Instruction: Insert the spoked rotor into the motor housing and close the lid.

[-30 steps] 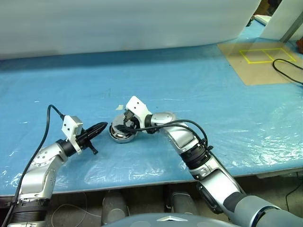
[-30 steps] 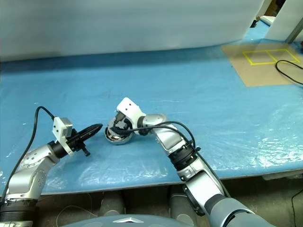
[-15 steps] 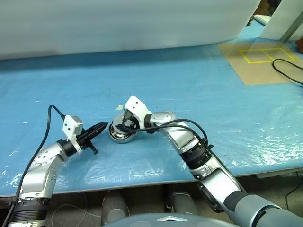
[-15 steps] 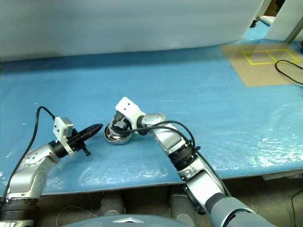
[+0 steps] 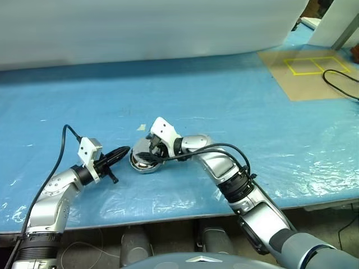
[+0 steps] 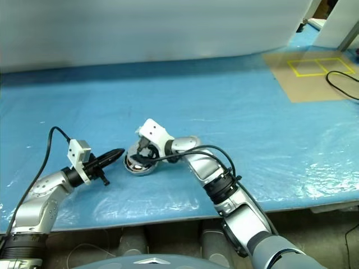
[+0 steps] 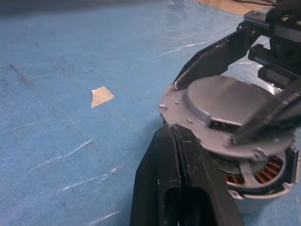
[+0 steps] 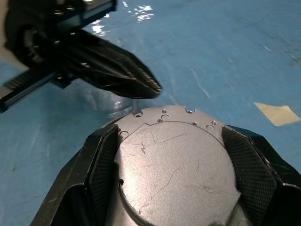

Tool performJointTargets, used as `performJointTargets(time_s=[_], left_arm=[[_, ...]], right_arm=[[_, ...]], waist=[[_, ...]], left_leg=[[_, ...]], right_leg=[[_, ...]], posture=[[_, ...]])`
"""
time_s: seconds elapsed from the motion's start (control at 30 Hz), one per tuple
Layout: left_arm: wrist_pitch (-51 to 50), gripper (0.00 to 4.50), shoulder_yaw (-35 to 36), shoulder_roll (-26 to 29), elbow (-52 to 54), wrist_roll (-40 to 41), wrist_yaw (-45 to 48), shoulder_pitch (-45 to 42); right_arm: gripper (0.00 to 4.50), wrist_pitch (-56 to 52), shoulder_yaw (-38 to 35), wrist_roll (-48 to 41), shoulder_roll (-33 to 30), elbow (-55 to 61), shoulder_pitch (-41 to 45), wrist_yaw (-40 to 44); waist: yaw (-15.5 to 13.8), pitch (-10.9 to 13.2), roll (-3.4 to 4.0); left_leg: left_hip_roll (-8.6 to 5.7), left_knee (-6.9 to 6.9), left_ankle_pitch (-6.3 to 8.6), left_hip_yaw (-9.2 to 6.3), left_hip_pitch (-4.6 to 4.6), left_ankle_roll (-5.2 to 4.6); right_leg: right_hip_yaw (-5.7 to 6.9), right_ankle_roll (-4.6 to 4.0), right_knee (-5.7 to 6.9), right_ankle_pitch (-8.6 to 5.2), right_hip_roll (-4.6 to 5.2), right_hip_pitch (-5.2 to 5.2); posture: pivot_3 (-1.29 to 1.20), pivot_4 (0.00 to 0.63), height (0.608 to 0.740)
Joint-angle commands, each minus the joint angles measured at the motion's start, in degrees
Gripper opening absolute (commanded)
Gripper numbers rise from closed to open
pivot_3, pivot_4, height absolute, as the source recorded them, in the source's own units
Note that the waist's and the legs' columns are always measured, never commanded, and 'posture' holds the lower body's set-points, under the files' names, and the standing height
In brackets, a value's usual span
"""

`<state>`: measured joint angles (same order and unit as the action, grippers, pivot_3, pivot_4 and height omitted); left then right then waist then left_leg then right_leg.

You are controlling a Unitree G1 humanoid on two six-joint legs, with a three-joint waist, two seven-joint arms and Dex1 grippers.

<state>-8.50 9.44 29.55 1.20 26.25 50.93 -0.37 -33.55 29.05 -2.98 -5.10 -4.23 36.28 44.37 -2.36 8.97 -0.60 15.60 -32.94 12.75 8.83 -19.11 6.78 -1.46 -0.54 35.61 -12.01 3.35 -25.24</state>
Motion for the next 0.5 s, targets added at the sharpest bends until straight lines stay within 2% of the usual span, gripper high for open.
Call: performJointTargets(time_s=[0.03,0.2,0.5], left_arm=[[1.25,0.00,0.48,0.03,0.78,-0.04,0.20,-0.18],[1.28,0.00,0.57,0.05,0.75,-0.18,0.16,-0.09],[1.36,0.00,0.49,0.08,0.51,-0.34,0.41,-0.43]], right_arm=[[3.15,4.73,2.00,-0.14,-0.54,3.21,-0.60,2.63],[3.15,9.13,4.29,1.68,-2.87,2.98,-1.14,4.62],[3.15,11.32,3.81,1.78,-3.06,1.13,-1.91,5.68]], waist=[[0.00,0.00,0.00],[-0.02,0.00,0.00],[-0.01,-0.01,-0.01]], left_leg=[[0.00,0.00,0.00,0.00,0.00,0.00],[0.00,-0.05,0.00,0.00,0.00,0.00],[0.00,-0.06,0.00,0.00,0.00,-0.01]], right_leg=[[0.00,0.00,0.00,0.00,0.00,0.00],[-0.01,-0.13,0.02,-0.08,0.01,0.01],[-0.02,-0.13,0.04,-0.08,0.01,0.01]], posture=[[0.00,0.150,0.740],[0.00,0.150,0.740],[0.00,0.150,0.740]])
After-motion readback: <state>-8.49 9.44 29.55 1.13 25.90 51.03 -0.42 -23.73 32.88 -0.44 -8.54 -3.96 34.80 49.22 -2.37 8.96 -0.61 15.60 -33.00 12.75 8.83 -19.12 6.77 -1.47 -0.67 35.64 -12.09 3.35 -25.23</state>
